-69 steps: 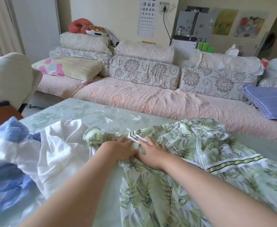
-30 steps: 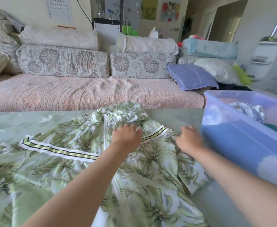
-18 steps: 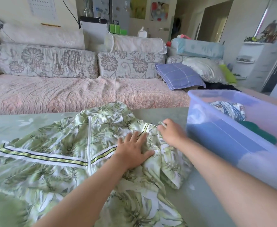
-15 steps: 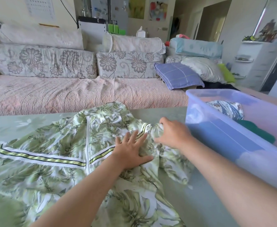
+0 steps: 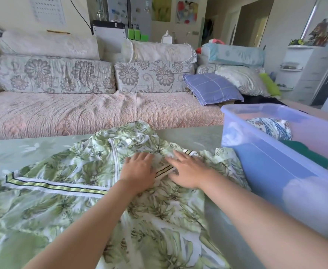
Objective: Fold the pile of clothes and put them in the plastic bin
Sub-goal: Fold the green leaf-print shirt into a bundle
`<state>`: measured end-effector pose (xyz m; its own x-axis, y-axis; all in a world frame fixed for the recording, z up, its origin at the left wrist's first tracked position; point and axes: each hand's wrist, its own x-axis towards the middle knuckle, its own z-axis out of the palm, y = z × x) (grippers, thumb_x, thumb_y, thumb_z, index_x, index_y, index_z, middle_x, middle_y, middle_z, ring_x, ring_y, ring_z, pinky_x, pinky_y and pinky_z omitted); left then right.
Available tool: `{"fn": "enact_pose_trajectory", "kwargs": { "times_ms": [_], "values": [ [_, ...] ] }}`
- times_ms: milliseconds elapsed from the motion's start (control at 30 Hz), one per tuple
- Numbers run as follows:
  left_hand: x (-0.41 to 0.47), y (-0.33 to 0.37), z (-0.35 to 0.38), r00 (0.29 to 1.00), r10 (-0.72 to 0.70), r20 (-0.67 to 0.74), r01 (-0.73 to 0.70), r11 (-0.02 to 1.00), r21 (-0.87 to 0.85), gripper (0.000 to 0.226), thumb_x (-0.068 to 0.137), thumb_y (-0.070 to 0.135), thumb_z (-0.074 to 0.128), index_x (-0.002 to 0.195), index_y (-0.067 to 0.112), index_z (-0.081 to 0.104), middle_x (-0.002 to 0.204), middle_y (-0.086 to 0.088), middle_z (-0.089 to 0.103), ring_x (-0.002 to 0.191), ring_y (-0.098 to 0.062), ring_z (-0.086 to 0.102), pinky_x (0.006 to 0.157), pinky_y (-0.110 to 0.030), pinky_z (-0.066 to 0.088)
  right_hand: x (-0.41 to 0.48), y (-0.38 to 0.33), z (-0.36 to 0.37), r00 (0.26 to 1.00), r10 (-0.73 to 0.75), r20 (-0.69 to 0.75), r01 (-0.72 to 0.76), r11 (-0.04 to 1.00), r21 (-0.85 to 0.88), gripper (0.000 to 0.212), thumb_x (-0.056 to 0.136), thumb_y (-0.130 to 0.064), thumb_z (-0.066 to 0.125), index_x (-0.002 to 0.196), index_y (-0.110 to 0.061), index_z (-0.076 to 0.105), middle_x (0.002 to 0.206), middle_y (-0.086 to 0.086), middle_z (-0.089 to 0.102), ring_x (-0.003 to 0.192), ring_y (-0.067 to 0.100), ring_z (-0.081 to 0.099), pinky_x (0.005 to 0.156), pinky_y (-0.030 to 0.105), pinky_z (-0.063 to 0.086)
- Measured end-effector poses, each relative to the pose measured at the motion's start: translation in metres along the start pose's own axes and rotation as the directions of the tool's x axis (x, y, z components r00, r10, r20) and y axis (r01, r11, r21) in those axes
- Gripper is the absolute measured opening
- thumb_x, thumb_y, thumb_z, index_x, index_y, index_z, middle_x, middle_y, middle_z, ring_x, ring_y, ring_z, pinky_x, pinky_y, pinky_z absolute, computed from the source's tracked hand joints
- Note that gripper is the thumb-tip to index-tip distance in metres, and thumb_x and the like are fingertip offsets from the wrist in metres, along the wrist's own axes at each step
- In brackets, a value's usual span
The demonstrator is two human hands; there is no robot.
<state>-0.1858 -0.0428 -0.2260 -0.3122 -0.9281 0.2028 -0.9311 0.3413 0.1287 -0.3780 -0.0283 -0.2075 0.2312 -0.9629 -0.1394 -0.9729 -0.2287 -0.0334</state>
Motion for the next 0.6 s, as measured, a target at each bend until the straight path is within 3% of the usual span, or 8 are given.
{"fn": "enact_pose_trajectory", "kwargs": {
  "times_ms": [100,200,267,367,433,500,600],
  "values": [
    [-0.002,-0.034,-0.002,0.962,-0.152,0.229,0.136,0.987,0.082,0.095,0.077,0.09,0.019,0.155,0.039,0.0,0.164,0.004,-0.006,0.15,-0.029,-0.01,0.114,-0.062,-0.006,0.004,0.005,0.006,0.99,0.126,0.065,-0.123,0.991,-0.049,0.075,0.093,-0.073,0.019,0.157,-0.042,-0.005,0.166,0.001,-0.013,0.154,0.026,-0.003,0.12,0.06,0.007],
    [-0.004,-0.052,-0.01,0.91,-0.125,0.394,0.116,0.992,0.046,0.095,0.073,0.094,0.016,0.153,0.046,-0.004,0.163,0.006,-0.013,0.15,-0.026,-0.013,0.116,-0.063,-0.005,0.011,-0.006,0.002,0.986,0.168,-0.011,-0.168,0.976,-0.142,0.077,0.09,-0.072,0.022,0.158,-0.037,0.012,0.166,0.007,0.013,0.151,0.028,0.016,0.118,0.056,0.013],
    [-0.003,-0.06,-0.013,0.951,-0.084,0.297,0.1,0.994,-0.036,0.078,0.084,0.084,0.017,0.152,0.046,0.016,0.163,0.007,0.011,0.151,-0.024,0.006,0.119,-0.058,0.008,0.02,-0.022,0.001,0.983,0.16,-0.094,-0.173,0.973,-0.151,0.068,0.091,-0.06,0.024,0.153,-0.032,0.029,0.159,0.009,0.03,0.145,0.027,0.025,0.114,0.054,0.019],
    [0.0,-0.073,-0.019,0.991,-0.135,0.01,0.135,0.98,-0.148,0.053,0.099,0.06,0.027,0.143,0.036,0.041,0.15,0.002,0.042,0.141,-0.024,0.032,0.116,-0.05,0.028,0.039,-0.046,-0.002,0.96,0.092,-0.263,-0.112,0.992,-0.064,0.052,0.097,-0.039,0.03,0.144,-0.024,0.044,0.151,0.008,0.041,0.137,0.026,0.036,0.114,0.048,0.027],
    [0.002,-0.086,-0.019,0.988,-0.138,-0.061,0.134,0.989,-0.065,0.051,0.1,0.054,0.033,0.147,0.034,0.036,0.154,0.0,0.036,0.145,-0.025,0.025,0.118,-0.051,0.024,0.062,-0.061,-0.01,0.938,0.046,-0.344,-0.013,0.995,0.098,0.04,0.099,-0.026,0.038,0.137,-0.021,0.051,0.143,0.005,0.047,0.13,0.024,0.043,0.109,0.043,0.036],
    [0.002,-0.095,-0.018,0.99,-0.139,-0.008,0.139,0.99,0.016,0.062,0.098,0.058,0.034,0.153,0.035,0.019,0.162,-0.002,0.016,0.15,-0.026,0.01,0.121,-0.051,0.012,0.087,-0.076,-0.02,0.926,0.029,-0.377,0.066,0.969,0.237,0.036,0.097,-0.012,0.046,0.13,-0.019,0.055,0.139,0.003,0.048,0.127,0.022,0.045,0.106,0.041,0.041],
    [-0.002,-0.099,-0.01,0.975,-0.193,0.112,0.194,0.981,0.003,0.072,0.094,0.065,0.03,0.155,0.036,0.007,0.164,-0.002,-0.001,0.151,-0.028,-0.005,0.121,-0.053,0.002,0.126,-0.094,-0.031,0.91,0.007,-0.415,0.118,0.955,0.274,0.041,0.095,0.001,0.047,0.13,-0.017,0.054,0.137,0.003,0.044,0.115,0.02,0.052,0.097,0.039,0.05]
  ]
}}
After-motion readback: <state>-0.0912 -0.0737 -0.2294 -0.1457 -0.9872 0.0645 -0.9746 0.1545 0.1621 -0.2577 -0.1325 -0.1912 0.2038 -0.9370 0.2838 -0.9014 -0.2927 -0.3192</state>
